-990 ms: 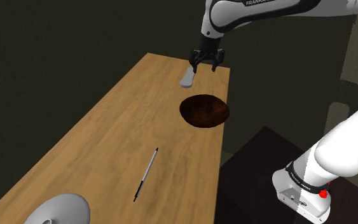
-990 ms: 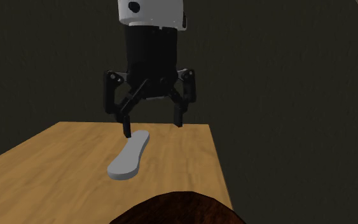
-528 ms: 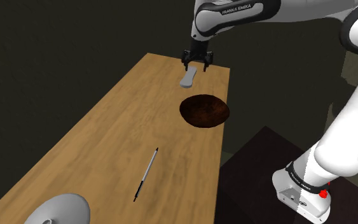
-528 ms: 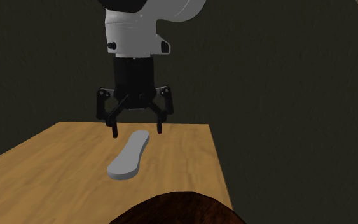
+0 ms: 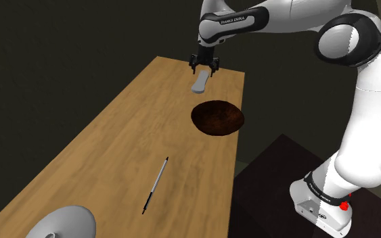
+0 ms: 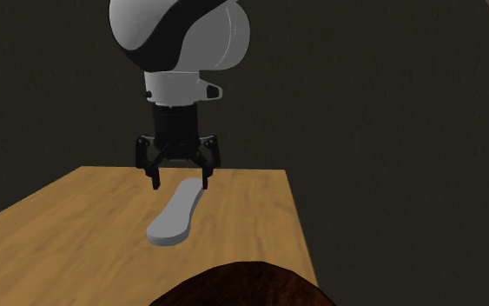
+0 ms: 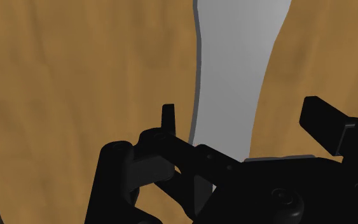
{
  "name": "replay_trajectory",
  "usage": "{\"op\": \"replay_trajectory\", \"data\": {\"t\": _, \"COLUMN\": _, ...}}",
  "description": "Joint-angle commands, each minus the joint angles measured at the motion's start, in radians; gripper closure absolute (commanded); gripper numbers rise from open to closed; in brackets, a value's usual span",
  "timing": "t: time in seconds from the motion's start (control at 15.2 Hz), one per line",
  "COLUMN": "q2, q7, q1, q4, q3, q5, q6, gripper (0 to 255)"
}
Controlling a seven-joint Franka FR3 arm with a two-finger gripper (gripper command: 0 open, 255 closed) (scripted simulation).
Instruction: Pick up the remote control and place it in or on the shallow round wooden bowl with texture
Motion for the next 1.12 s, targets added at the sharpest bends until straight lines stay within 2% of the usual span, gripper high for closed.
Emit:
{"op": "replay_trajectory", "data": {"t": 0.0, "q2": 0.016, "q7": 0.007, "q1": 0.0, "q4": -0.002, "q3": -0.003, "q5": -0.001, "q6": 0.018, "gripper": 0}}
{"op": "replay_trajectory", "data": {"t": 0.33, "q2": 0.035, "q7": 0.009, "q1": 0.001, "q4": -0.034, "q3": -0.005, "q5": -0.005, "q6": 0.07, "gripper": 0}}
{"op": "replay_trajectory", "data": {"t": 0.86, "q2": 0.036, "q7": 0.009, "q1": 0.001, "q4": -0.034, "q3": -0.005, "q5": -0.005, "q6": 0.07, "gripper": 0}}
{"op": "replay_trajectory", "data": {"t": 0.92, "q2": 0.036, "q7": 0.009, "q1": 0.001, "q4": -0.034, "q3": -0.005, "q5": -0.005, "q6": 0.07, "gripper": 255}}
{"op": "replay_trajectory", "data": {"t": 1.06, "q2": 0.035, "q7": 0.009, "q1": 0.001, "q4": -0.034, "q3": -0.005, "q5": -0.005, "q6": 0.07, "gripper": 255}}
